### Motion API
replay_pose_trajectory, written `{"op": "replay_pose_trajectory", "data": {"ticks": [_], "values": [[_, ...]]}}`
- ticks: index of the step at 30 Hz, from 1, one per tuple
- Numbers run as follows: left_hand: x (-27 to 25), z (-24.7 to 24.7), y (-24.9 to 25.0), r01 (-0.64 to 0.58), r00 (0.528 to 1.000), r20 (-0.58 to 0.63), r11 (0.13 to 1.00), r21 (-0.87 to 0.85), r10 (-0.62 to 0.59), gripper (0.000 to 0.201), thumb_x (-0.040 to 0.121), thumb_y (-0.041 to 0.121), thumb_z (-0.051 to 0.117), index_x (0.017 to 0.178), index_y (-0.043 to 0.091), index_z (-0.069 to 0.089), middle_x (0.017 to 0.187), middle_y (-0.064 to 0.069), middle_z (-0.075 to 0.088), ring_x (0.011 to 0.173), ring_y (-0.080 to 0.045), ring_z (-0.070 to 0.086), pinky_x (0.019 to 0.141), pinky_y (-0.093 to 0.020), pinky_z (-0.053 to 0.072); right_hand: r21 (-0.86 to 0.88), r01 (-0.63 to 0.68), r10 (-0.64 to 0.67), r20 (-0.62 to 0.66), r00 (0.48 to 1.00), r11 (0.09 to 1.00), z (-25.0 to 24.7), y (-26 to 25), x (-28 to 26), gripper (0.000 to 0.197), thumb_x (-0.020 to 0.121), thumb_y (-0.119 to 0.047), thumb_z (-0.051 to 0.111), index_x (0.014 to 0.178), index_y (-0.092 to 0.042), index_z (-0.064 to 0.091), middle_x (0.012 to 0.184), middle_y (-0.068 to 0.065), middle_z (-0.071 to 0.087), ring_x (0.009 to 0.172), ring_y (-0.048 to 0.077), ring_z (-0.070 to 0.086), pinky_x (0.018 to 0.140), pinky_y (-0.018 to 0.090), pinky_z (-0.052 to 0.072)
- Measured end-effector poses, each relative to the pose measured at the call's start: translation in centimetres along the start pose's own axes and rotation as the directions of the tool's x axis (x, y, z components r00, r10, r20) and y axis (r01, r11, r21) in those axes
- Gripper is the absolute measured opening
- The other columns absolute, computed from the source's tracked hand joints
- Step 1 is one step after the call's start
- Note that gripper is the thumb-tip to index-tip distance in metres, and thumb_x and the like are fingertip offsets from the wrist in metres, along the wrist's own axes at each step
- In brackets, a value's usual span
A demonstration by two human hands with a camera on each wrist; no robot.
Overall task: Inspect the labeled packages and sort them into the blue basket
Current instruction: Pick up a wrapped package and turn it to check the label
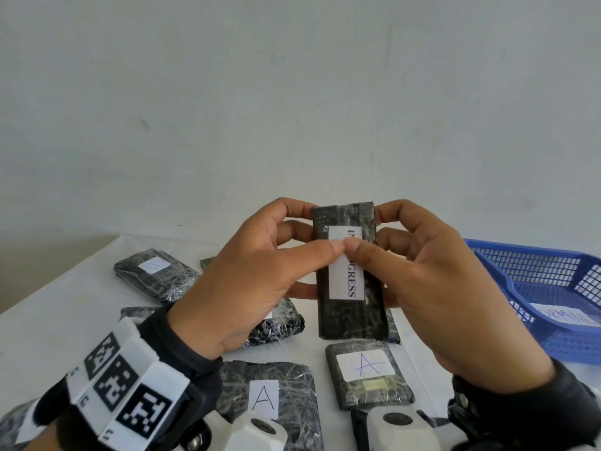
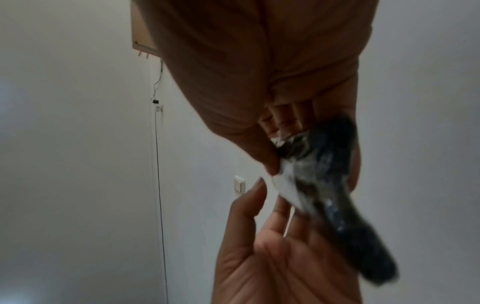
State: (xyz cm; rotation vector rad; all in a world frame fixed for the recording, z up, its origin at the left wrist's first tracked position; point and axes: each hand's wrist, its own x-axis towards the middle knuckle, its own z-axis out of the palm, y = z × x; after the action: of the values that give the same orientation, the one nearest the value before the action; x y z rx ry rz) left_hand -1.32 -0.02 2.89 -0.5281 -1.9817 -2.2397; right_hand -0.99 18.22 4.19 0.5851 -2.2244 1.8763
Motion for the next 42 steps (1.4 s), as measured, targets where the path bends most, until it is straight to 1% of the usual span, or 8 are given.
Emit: {"op": "replay_pose_trajectory", "data": {"ticks": [3,9,14,16,20,26,32,42], "values": [[-0.02,-0.01,-0.12,0.037,0.999,0.039,0.999,0.004,-0.037,0.045,0.082,0.010,0.075,0.123,0.023,0.062,0.100,-0.011,0.075,0.091,-0.030,0.078,0.067,-0.040,0.063,0.029,-0.020,0.021,-0.039,0.999,0.999,0.02,0.26,0.18,0.020,0.091,-0.025,0.073,0.109,-0.020,0.065,0.081,0.015,0.076,0.074,0.029,0.078,0.065,0.048,0.064],[0.01,-0.15,-0.07,0.051,0.996,0.067,0.999,-0.011,-0.050,0.047,0.088,0.000,0.071,0.125,0.026,0.060,0.095,-0.008,0.075,0.086,-0.026,0.078,0.064,-0.039,0.063,0.030,-0.014,0.015,-0.030,0.999,0.999,-0.15,0.40,0.24,0.017,0.092,-0.024,0.072,0.108,-0.023,0.066,0.079,0.014,0.076,0.072,0.029,0.078,0.070,0.054,0.065],[-0.01,-0.13,0.25,0.054,0.996,0.072,0.997,-0.059,-0.050,0.056,0.074,0.012,0.074,0.127,0.026,0.059,0.101,-0.017,0.075,0.086,-0.025,0.077,0.060,-0.038,0.062,0.137,-0.040,0.041,-0.008,0.999,0.990,-0.29,-0.01,0.18,0.027,0.084,-0.025,0.071,0.109,-0.017,0.068,0.074,0.011,0.076,0.066,0.023,0.074,0.058,0.037,0.063],[0.06,-0.17,0.27,0.052,0.997,0.060,0.996,-0.066,-0.048,0.058,0.072,0.014,0.073,0.127,0.025,0.060,0.097,-0.013,0.075,0.085,-0.024,0.077,0.060,-0.037,0.061,0.158,-0.043,0.045,-0.009,0.999,0.986,-0.44,-0.14,0.17,0.032,0.079,-0.027,0.072,0.110,-0.017,0.069,0.075,0.015,0.074,0.067,0.024,0.074,0.056,0.035,0.062],[0.25,-0.66,0.38,0.043,0.998,0.038,0.996,-0.077,-0.040,0.055,0.076,0.012,0.072,0.128,0.022,0.061,0.100,-0.014,0.077,0.085,-0.025,0.076,0.061,-0.036,0.062,0.135,-0.083,0.069,0.105,0.992,0.987,-0.58,-0.20,0.13,0.050,0.075,-0.025,0.076,0.124,-0.026,0.067,0.080,0.032,0.063,0.069,0.029,0.072,0.063,0.044,0.065],[0.35,-0.71,0.18,0.069,0.997,0.032,0.994,-0.086,-0.067,0.063,0.073,0.009,0.074,0.133,0.023,0.062,0.097,-0.009,0.077,0.087,-0.022,0.077,0.064,-0.031,0.062,0.180,-0.099,0.089,0.064,0.994,0.979,-0.81,0.29,0.41,0.056,0.073,-0.017,0.077,0.128,-0.019,0.065,0.080,0.021,0.074,0.068,0.026,0.075,0.060,0.035,0.063],[0.12,-0.51,0.47,0.055,0.998,0.019,0.993,-0.104,-0.053,0.076,0.069,0.007,0.075,0.139,0.030,0.059,0.107,-0.019,0.075,0.089,-0.022,0.077,0.071,-0.028,0.062,0.182,-0.058,0.058,0.003,0.998,0.982,-0.71,0.33,0.53,0.067,0.070,-0.018,0.078,0.135,-0.021,0.061,0.080,0.011,0.076,0.071,0.023,0.077,0.065,0.032,0.062],[0.19,-0.85,0.56,0.038,0.999,-0.002,0.992,-0.117,-0.039,0.084,0.066,0.005,0.075,0.144,0.027,0.055,0.105,-0.019,0.076,0.084,-0.021,0.077,0.067,-0.025,0.062,0.156,-0.028,0.013,0.096,0.995,0.987,-0.55,0.23,0.18,0.087,0.065,-0.014,0.079,0.147,-0.023,0.050,0.096,0.008,0.080,0.088,0.023,0.080,0.073,0.028,0.064]]}}
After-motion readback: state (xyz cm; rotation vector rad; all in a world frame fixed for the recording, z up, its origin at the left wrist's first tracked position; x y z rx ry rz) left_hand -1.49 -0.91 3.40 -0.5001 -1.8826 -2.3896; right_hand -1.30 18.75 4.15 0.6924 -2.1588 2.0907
